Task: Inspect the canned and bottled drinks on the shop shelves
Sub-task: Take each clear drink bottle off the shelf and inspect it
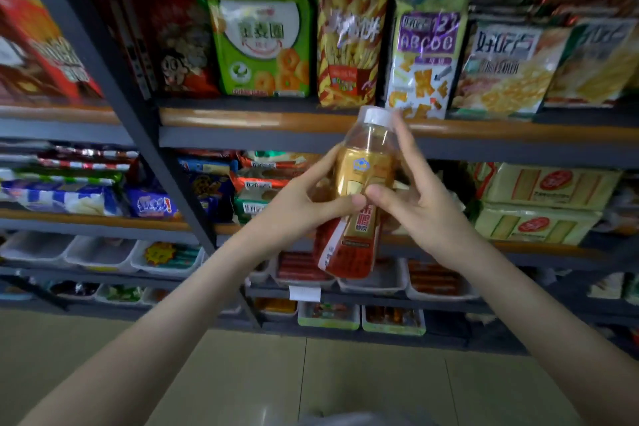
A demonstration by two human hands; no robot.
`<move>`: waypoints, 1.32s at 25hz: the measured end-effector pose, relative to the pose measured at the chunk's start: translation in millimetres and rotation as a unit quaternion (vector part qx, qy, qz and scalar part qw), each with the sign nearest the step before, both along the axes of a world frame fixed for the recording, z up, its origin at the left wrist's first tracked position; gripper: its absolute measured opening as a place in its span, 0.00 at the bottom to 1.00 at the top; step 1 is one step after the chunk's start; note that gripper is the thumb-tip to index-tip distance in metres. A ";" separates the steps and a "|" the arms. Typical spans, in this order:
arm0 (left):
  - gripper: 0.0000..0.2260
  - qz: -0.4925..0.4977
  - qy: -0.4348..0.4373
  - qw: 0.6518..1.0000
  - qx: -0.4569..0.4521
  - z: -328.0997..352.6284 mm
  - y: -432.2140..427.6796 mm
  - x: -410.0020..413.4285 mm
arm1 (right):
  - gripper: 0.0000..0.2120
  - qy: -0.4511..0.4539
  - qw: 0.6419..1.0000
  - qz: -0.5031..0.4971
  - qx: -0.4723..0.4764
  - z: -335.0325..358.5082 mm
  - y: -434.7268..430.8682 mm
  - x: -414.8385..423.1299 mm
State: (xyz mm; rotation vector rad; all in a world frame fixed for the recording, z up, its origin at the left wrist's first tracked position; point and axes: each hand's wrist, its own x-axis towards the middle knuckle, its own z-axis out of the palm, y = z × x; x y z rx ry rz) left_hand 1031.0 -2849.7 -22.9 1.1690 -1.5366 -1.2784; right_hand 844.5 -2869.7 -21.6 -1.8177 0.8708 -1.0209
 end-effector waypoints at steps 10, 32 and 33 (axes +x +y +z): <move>0.28 -0.065 -0.078 0.903 -0.417 220.0 -31.5 -14.8 | 0.47 -0.003 0.895 -0.057 -0.443 209.8 -17.5 -24.6; 0.49 0.322 -0.348 0.805 -0.357 294.0 -141.5 25.9 | 0.49 0.306 0.838 -0.330 -0.307 328.0 -143.3 -79.6; 0.50 0.316 -0.337 0.817 -0.343 295.6 -142.3 26.3 | 0.49 0.317 0.836 -0.337 -0.294 329.9 -147.1 -80.6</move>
